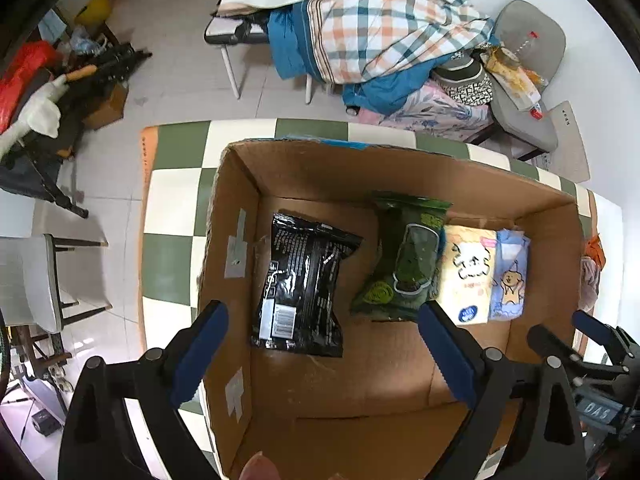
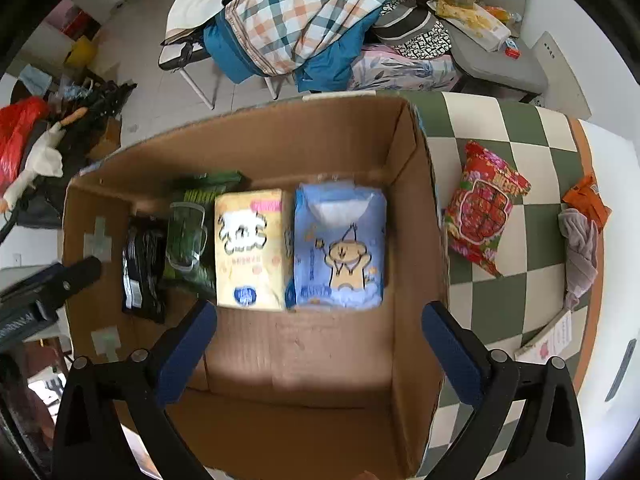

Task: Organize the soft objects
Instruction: 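Place black bag in box with left tool while right tool places blue tissue pack, then grasp the red snack bag with left tool while right tool grasps white box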

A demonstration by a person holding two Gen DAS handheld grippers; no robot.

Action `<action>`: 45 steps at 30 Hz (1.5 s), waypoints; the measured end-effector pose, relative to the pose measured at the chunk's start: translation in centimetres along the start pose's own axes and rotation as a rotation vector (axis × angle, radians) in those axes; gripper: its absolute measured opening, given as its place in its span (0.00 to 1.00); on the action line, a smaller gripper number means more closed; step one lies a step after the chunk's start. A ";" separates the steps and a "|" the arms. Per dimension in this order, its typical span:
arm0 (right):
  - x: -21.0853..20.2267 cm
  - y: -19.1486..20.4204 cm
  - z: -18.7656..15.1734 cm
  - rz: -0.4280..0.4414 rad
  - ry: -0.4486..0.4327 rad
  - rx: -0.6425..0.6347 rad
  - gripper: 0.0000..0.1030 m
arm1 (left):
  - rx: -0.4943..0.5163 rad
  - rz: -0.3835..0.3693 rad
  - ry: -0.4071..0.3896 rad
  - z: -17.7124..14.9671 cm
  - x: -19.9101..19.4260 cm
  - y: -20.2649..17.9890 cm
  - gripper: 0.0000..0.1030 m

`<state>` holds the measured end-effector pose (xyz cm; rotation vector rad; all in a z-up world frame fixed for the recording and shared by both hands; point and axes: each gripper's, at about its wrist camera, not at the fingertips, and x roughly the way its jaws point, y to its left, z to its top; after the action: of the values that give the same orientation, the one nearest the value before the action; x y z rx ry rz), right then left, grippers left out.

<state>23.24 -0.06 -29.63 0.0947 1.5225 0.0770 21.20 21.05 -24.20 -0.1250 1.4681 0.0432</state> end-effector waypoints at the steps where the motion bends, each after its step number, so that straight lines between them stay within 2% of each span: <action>1: -0.1 0.2 -0.4 -0.003 -0.001 -0.010 1.00 | -0.001 0.003 -0.008 -0.2 -0.3 -0.1 0.99; 13: -3.9 0.8 -5.8 -0.028 -0.072 -0.069 1.00 | -0.026 0.009 -0.124 -6.3 -4.7 -1.3 0.99; 16: -5.5 0.7 -7.4 -0.012 -0.097 -0.074 1.00 | -0.013 0.028 -0.160 -7.9 -6.1 -1.8 0.99; 22: -9.5 0.6 -10.8 0.025 -0.154 -0.098 1.00 | 0.011 0.022 -0.223 -11.2 -9.8 -3.1 0.99; 27: -12.3 0.3 -13.1 0.045 -0.201 -0.112 1.00 | 0.015 0.040 -0.258 -12.7 -11.4 -4.0 0.99; 30: -13.0 -0.3 -13.7 0.070 -0.206 -0.100 1.00 | 0.008 0.022 -0.261 -13.2 -12.1 -4.7 0.99; 34: -13.8 -3.6 -14.2 0.148 -0.208 -0.007 1.00 | 0.089 0.067 -0.286 -13.2 -13.3 -8.0 0.99; 37: -14.3 -7.3 -14.5 0.196 -0.218 0.093 1.00 | 0.206 0.119 -0.325 -12.3 -14.1 -12.9 0.99; 42: -13.9 -16.0 -14.2 0.177 -0.213 0.270 1.00 | 0.412 0.177 -0.316 -8.8 -13.0 -21.6 0.99; 45: -12.8 -21.2 -14.0 0.159 -0.201 0.377 1.00 | 0.527 0.206 -0.277 -5.9 -10.9 -27.3 0.99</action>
<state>8.44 -22.37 -19.88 0.5100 1.3116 -0.0921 17.15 -6.23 -12.36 0.4453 1.1686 -0.1538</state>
